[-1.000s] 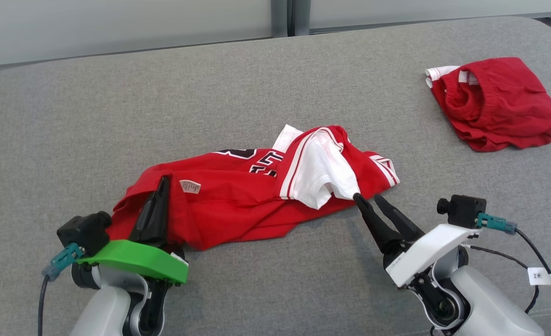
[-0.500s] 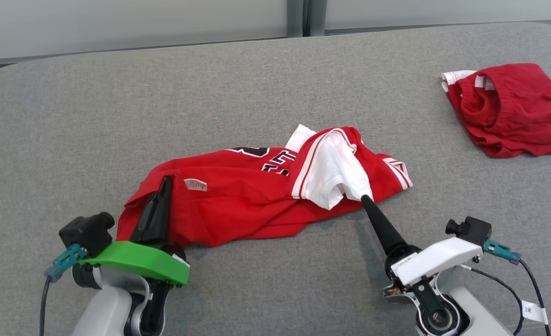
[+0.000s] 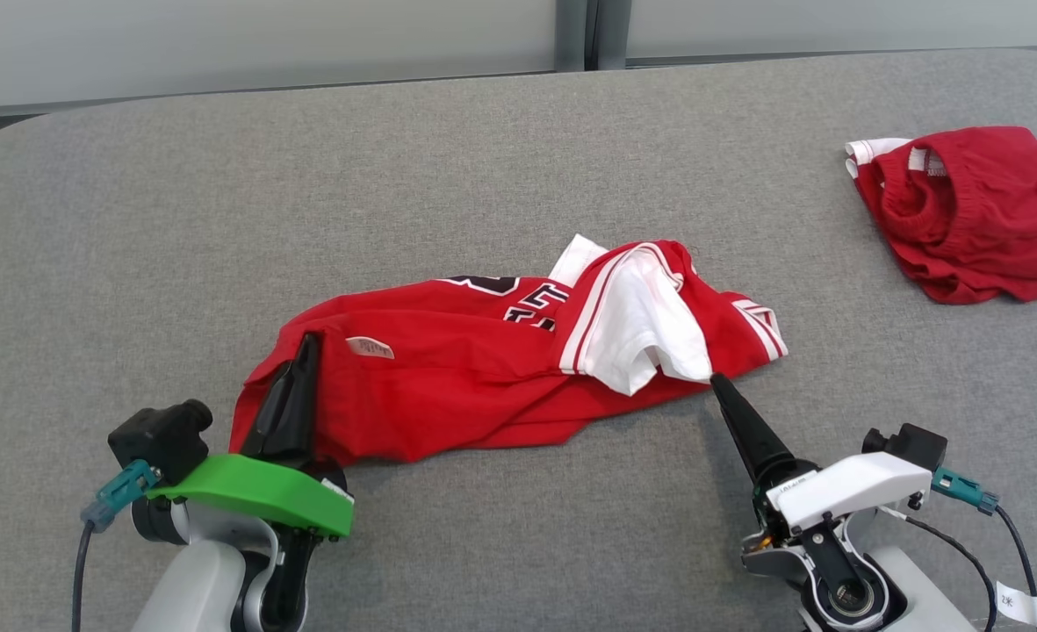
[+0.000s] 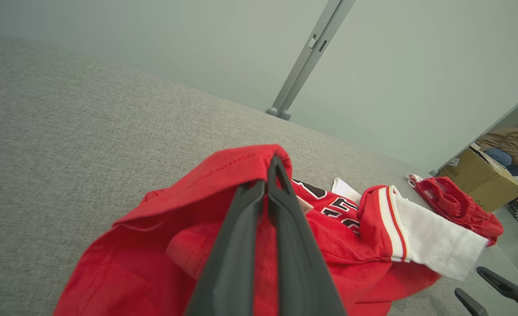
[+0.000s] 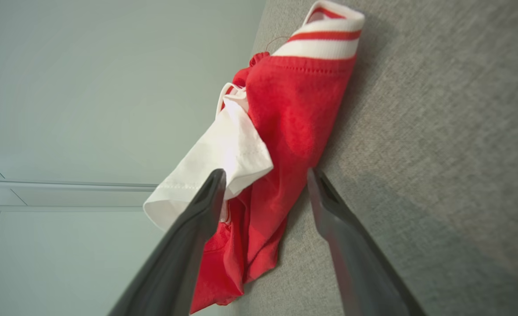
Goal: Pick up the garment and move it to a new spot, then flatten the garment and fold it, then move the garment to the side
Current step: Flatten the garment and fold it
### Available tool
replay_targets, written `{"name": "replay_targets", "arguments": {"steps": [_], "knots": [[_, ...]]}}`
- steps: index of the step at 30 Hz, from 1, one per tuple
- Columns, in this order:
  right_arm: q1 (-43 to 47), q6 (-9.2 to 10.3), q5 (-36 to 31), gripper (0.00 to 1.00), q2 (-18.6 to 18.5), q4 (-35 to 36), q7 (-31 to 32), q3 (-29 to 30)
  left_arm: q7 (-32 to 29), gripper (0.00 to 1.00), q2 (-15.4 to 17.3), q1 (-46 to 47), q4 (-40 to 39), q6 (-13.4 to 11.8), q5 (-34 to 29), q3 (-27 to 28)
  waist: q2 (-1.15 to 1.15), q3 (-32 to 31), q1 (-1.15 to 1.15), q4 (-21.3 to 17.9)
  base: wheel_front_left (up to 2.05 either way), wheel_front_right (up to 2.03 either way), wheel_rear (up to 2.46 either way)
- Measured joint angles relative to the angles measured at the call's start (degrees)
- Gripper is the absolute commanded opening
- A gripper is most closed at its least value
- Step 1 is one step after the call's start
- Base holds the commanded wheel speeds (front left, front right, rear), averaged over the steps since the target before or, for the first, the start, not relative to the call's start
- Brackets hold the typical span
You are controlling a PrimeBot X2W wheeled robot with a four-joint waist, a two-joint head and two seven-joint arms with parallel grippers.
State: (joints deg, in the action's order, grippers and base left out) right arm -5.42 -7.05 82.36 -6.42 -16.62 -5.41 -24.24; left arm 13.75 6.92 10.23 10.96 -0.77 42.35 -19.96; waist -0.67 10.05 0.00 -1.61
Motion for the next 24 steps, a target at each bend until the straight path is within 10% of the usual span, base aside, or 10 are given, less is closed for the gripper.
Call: {"name": "replay_targets", "arguments": {"steps": [11,15,24], "knots": [[-2.76,0.00,-0.02,0.78,-0.91,-2.29,1.20,-0.22,0.01,0.00,0.09,-0.20,-0.08,0.25,-0.22,-0.37,0.00,-0.22,0.00,1.28,0.00,0.00,0.00],[-3.74,0.00,-0.18,0.47,-0.90,-2.47,1.26,-0.63,0.16,0.00,0.09,-0.91,-0.09,0.25,-0.35,-0.41,0.00,-0.35,0.00,1.60,0.00,0.00,0.00],[-5.05,0.00,-0.78,0.22,-0.93,-3.69,1.24,-0.99,0.16,0.00,0.22,-1.16,-0.10,0.24,-0.35,-0.19,0.00,-0.70,0.00,1.85,0.00,0.00,0.00]]}}
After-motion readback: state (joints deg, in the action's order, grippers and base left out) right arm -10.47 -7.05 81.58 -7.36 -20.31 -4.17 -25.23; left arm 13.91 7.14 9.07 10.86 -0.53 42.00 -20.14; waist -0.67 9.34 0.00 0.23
